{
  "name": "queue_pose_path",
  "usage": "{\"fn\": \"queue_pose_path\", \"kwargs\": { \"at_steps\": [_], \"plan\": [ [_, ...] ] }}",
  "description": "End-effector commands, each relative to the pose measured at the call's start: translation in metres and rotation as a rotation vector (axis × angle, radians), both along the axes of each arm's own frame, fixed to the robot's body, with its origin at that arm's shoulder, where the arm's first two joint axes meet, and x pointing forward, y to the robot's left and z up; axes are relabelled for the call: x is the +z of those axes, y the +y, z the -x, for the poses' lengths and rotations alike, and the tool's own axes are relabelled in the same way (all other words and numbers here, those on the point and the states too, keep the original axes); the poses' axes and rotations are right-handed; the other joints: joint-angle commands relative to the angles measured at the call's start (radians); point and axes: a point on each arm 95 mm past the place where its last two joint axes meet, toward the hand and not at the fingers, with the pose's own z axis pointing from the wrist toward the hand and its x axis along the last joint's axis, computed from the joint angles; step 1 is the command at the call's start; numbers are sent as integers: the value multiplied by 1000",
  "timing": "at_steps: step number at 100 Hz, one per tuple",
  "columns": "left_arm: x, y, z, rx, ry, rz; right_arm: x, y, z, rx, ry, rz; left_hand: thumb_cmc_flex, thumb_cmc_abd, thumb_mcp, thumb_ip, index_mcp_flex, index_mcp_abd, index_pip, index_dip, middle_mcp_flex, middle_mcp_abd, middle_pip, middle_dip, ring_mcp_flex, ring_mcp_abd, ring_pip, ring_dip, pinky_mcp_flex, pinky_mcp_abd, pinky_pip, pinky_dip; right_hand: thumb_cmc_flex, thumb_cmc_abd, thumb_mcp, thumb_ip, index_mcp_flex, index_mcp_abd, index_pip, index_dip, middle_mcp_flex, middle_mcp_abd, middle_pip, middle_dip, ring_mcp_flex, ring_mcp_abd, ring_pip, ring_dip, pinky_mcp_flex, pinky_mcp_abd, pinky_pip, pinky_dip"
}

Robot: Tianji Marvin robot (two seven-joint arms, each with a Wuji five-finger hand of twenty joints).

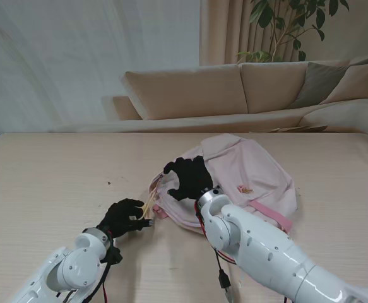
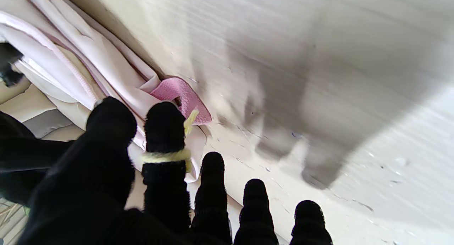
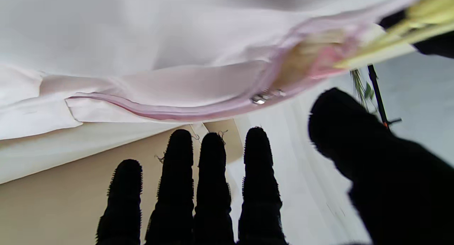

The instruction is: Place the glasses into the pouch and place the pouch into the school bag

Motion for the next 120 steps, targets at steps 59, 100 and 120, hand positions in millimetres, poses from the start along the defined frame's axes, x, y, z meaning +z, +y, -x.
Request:
{"fn": "queue_pose_path", "kwargs": {
  "at_steps": [59,100,120],
  "plan": [
    [1,-5,4,-10,-4,-23,-12,24,-50,-22,53,121,-20,10,27,-7,-9,-36,32,24,6,2,3,9,2,-9,9,-3,-6,12,19,27,32,-112,63,6,-230,-86,-19,-103,-188,-124,-110,-73,-130,-108,-185,-101,-11,-39,-98,-131],
    [2,-4,3,-23,-13,-27,-23,35,-62,-50,48,107,-25,12,26,-8,-8,-46,31,25,10,-7,4,9,4,-9,10,-2,-6,15,17,28,199,-63,37,-132,285,-307,233,-46,284,-79,-90,-41,29,-132,-111,-60,-9,-31,-19,-112],
    [3,-4,-3,-28,-16,-25,-24,35,-64,-39,8,99,-23,11,25,-9,-11,-49,28,23,12,-7,4,10,4,-8,10,-2,-6,15,17,29,248,-141,135,-145,611,-243,292,-37,932,51,49,-53,521,-2,107,-1,77,52,176,-46]
  ]
}}
